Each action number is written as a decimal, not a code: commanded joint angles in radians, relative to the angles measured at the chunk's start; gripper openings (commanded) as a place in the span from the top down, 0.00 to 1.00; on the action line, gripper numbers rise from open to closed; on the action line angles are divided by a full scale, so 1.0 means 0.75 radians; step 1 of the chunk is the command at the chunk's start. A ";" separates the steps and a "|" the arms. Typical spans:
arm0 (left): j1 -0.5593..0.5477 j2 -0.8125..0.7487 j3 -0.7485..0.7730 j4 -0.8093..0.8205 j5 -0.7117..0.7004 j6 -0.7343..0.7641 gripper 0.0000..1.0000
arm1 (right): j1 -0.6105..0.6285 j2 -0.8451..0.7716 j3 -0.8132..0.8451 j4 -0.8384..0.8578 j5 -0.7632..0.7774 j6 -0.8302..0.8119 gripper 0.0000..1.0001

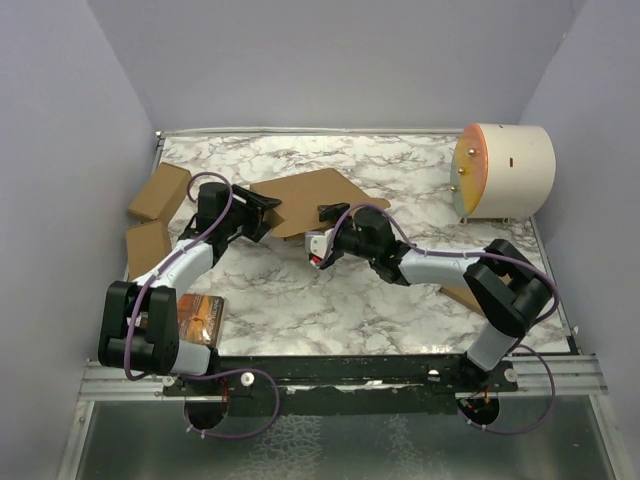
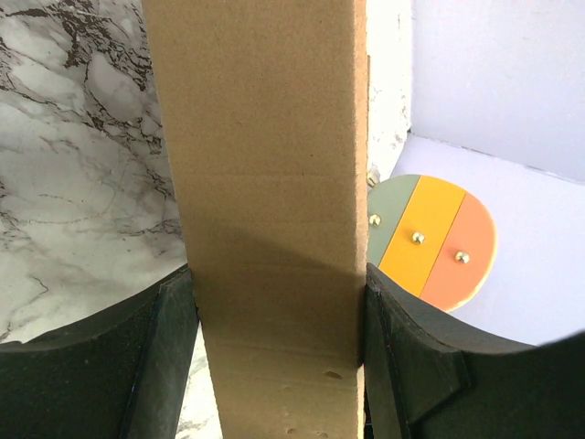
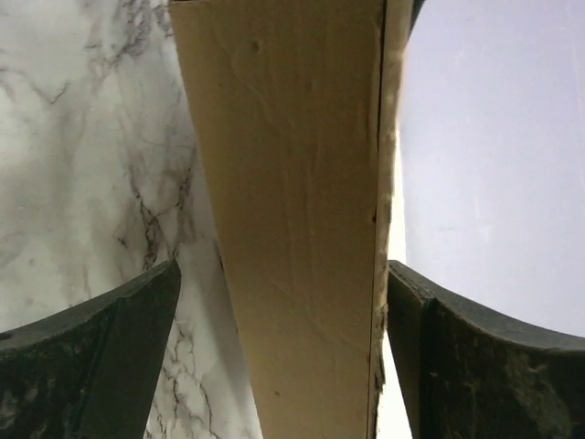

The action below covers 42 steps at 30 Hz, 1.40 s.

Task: Fold the paper box

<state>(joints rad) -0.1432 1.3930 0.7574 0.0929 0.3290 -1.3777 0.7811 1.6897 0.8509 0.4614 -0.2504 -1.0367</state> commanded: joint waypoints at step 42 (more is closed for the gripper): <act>0.130 -0.492 0.368 -0.443 -0.360 0.277 0.01 | -0.131 -0.004 0.676 -0.490 -0.005 0.738 0.51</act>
<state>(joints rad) -0.0521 1.0679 0.9955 -0.1616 0.1646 -1.2858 0.7498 1.6974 1.1801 0.2565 -0.1810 -0.6968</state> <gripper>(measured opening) 0.990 0.588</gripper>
